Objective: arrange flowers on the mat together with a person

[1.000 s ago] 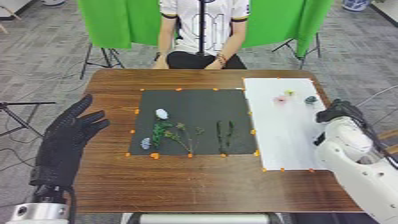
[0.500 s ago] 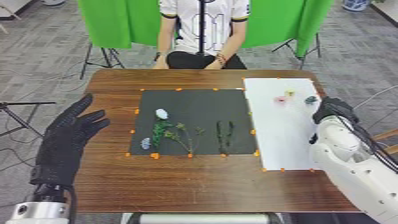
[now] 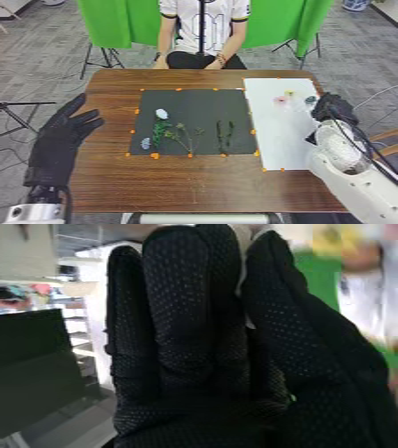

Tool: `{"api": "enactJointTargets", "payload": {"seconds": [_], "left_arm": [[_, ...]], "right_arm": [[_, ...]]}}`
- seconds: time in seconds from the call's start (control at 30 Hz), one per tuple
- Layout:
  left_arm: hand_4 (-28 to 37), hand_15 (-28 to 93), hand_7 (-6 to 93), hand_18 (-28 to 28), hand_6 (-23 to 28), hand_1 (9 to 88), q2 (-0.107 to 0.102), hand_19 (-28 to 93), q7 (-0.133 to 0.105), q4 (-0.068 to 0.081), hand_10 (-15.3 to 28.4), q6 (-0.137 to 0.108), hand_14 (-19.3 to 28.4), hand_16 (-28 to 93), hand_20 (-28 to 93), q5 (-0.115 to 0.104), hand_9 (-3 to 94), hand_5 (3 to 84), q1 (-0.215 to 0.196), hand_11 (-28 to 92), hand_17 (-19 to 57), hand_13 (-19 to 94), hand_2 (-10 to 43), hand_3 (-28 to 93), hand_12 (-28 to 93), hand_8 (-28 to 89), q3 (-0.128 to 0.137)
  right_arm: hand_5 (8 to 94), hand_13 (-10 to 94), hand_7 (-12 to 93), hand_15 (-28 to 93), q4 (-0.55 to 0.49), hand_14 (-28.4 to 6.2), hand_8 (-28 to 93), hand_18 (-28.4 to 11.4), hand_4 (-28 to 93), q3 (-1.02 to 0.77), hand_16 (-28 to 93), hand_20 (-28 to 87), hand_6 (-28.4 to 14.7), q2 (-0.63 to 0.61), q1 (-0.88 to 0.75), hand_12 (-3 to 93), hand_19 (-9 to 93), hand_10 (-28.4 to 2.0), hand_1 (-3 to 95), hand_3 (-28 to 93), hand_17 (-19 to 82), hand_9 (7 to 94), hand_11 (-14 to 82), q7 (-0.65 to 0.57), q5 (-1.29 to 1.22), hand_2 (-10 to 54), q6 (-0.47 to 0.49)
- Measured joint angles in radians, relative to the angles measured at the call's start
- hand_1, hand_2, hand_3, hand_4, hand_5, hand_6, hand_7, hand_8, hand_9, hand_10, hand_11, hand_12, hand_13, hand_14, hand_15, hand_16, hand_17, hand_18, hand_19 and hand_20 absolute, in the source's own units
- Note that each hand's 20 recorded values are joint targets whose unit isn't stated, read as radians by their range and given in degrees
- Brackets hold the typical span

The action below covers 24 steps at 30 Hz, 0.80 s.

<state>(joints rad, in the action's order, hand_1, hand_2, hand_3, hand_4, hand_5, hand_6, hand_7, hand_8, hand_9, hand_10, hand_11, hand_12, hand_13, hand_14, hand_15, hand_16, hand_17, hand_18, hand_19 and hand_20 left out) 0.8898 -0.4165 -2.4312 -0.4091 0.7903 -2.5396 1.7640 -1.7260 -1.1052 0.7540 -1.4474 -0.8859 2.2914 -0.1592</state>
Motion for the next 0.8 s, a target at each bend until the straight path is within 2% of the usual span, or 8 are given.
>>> {"api": "enactJointTargets", "payload": {"seconds": [0.17, 0.33, 0.6, 0.8], "left_arm": [[-28.3, 51, 15.2, 22.3, 5.2, 20.1, 0.01, 47, -0.024, -0.003, 18.9, -0.011, 26.3, -9, 12, -0.013, 33.5, 31.5, -0.052, 25, -10.7, 23, 2.2, 78, 11, -11, 0.035], [-28.3, 52, 15.2, 23.0, 5.2, 19.8, 0.009, 50, -0.047, -0.006, 18.9, -0.022, 26.6, -9, 14, -0.02, 33.6, 31.5, -0.069, 25, -9.9, 24, 2.1, 78, 11, -11, 0.046], [-28.3, 51, 14.6, 23.3, 5.2, 19.1, -0.011, 50, -0.075, -0.011, 18.8, -0.022, 26.5, -9, 16, -0.02, 33.7, 31.6, -0.06, 24, -9.8, 24, 2.3, 78, 11, -11, 0.034], [-28.3, 50, 14.3, 23.0, 5.2, 19.2, -0.022, 49, -0.074, -0.01, 18.7, -0.019, 26.3, -9, 16, -0.018, 33.7, 31.6, -0.03, 23, -9.7, 24, 2.2, 78, 11, -10, 0.024]], "right_arm": [[84.9, 83, 17, 45, -0.155, -2.5, 3, -14.3, -28, 0.032, 29, -18, 2.4, -0.002, -0.002, 35.4, 92, -6.2, 62.8, 62, 48, 93.7, 10.5, 0.077, -0.002, -9.5, -0.038], [84.5, 83, 18, 46, -0.227, -2.6, 4, -14.4, -28, 0.179, 29, -18, 2.5, 0.025, 0.121, 36.3, 93, -6.1, 62.2, 63, 47, 93.7, 10.2, 0.201, -0.074, -9.5, -0.017], [83.1, 81, 18, 47, -0.174, -2.6, 3, -14.2, -28, 0.468, 29, -17, 3.1, 0.19, 0.361, 37.4, 92, -6.0, 60.9, 64, 46, 92.8, 10.0, 0.274, -0.112, -9.5, 0.028], [81.0, 80, 18, 47, -0.077, -2.8, 2, -14.3, -28, 0.595, 29, -16, 3.3, 0.316, 0.455, 37.4, 92, -6.2, 60.2, 64, 45, 91.4, 10.0, 0.296, -0.098, -9.5, 0.133]]}}
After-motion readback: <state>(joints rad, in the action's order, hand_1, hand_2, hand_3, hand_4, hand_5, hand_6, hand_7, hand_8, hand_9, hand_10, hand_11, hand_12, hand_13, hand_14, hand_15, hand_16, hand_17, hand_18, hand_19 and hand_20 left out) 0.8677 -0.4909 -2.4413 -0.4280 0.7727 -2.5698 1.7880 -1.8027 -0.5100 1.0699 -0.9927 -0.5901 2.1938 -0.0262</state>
